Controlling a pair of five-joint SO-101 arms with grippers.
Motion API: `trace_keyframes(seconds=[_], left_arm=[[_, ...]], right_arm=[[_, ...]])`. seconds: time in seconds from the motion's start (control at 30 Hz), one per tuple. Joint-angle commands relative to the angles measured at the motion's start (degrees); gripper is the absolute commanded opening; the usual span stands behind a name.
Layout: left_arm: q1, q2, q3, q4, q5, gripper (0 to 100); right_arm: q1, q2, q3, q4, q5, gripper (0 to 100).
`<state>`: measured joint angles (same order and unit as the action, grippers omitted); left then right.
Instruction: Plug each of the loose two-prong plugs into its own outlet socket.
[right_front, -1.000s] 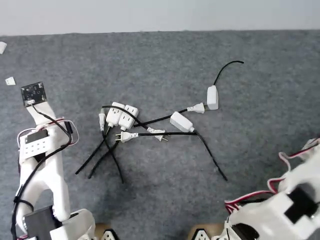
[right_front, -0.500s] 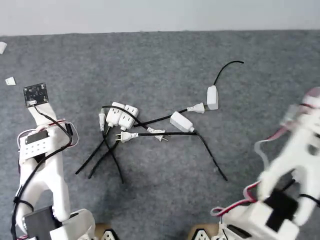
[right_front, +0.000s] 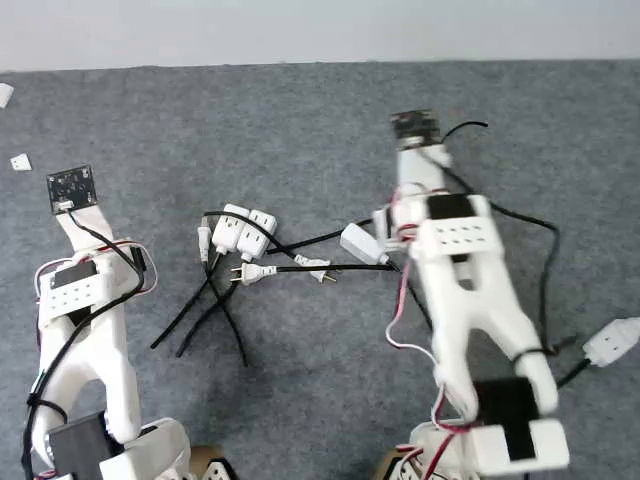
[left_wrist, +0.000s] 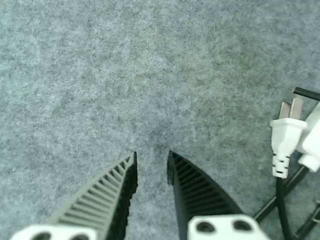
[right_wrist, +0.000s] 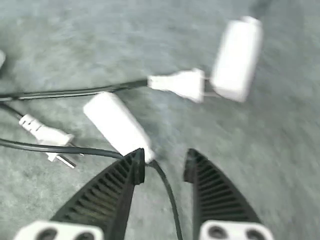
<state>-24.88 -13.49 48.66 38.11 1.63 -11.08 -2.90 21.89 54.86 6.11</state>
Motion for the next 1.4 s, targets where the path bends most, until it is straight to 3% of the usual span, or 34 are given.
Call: trace_keyframes(seconds=[0.0, 0.37, 0.73, 0.93, 1.37], left_arm=[[0.4, -0.9, -0.6, -1.8, -0.8, 10], [0.5, -0.9, -0.7, -1.8, -0.9, 10], [0.5, -0.8, -0.7, -1.8, -0.9, 10], [0.5, -0.7, -0.7, -1.9, -0.9, 10], [0.6, -0.5, -0.7, -1.9, -0.9, 10]], right_arm=[[-2.1, 3.6, -3.0, -3.7, 3.4, 16.7], [-2.9, 18.1, -13.5, -3.9, 10.7, 16.9], [-3.7, 9.5, -9.7, -2.9, 11.1, 16.5], [-8.6, 0.8, -1.0, -4.2, 12.0, 16.9], [-5.0, 4.2, 5.3, -13.2, 22.2, 16.9]])
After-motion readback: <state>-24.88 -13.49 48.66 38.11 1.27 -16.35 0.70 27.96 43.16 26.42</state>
